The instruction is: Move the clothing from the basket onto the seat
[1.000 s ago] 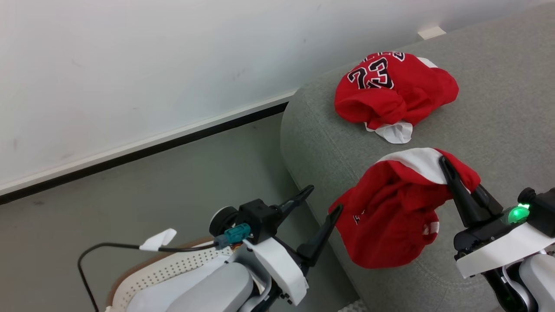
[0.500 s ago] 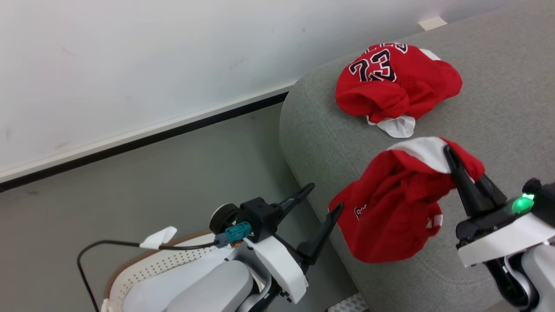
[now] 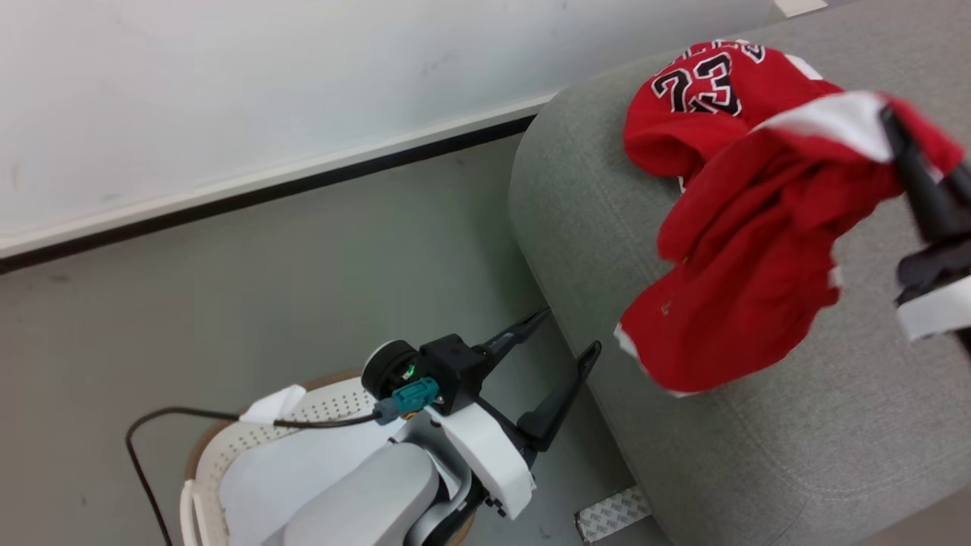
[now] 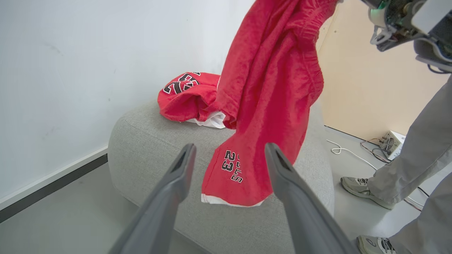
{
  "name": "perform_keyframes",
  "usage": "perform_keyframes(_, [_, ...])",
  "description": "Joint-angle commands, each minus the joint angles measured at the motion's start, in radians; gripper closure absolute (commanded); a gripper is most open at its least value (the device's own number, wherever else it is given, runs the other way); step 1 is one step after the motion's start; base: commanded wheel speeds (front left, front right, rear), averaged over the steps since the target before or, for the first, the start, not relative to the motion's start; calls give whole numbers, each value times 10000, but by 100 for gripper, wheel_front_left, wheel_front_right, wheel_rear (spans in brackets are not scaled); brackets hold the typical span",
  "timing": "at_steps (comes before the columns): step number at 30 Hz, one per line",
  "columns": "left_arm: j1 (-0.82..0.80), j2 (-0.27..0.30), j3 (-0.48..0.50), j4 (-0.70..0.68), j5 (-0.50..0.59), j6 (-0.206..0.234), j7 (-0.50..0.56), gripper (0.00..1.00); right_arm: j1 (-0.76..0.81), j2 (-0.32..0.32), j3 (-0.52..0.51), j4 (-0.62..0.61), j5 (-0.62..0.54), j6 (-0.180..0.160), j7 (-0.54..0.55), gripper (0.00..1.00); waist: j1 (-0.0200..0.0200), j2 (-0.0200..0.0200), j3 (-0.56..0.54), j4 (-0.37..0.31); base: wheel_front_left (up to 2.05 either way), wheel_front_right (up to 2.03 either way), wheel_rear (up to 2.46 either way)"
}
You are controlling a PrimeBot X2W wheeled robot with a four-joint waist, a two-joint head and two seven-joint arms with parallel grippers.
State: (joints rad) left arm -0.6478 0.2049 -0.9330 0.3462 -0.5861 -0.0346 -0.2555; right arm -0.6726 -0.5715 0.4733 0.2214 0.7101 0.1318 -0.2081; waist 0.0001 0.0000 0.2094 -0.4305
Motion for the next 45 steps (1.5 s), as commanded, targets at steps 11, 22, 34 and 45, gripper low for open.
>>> perform_keyframes(11, [-423,391,4,-457,164,95,317,0,-2745,-1580,-272,809,657,-23,428,100,-1,0,1273,485,0,0,0])
perform_keyframes(22, [-853,825,-22,-1011,331,165,752,0,-4813,-2624,-228,3004,481,-23,878,100,-1,0,2793,1026,0,0,0])
perform_keyframes(34, [-1513,1041,27,-1522,528,263,1110,0,-4995,-1581,725,5862,792,-23,828,100,-1,0,4522,1350,0,0,0])
perform_keyframes(45, [-1649,1141,-12,-1583,580,331,1136,0,-4729,-884,1616,6899,2047,-23,1826,100,-1,0,4720,1373,0,0,0])
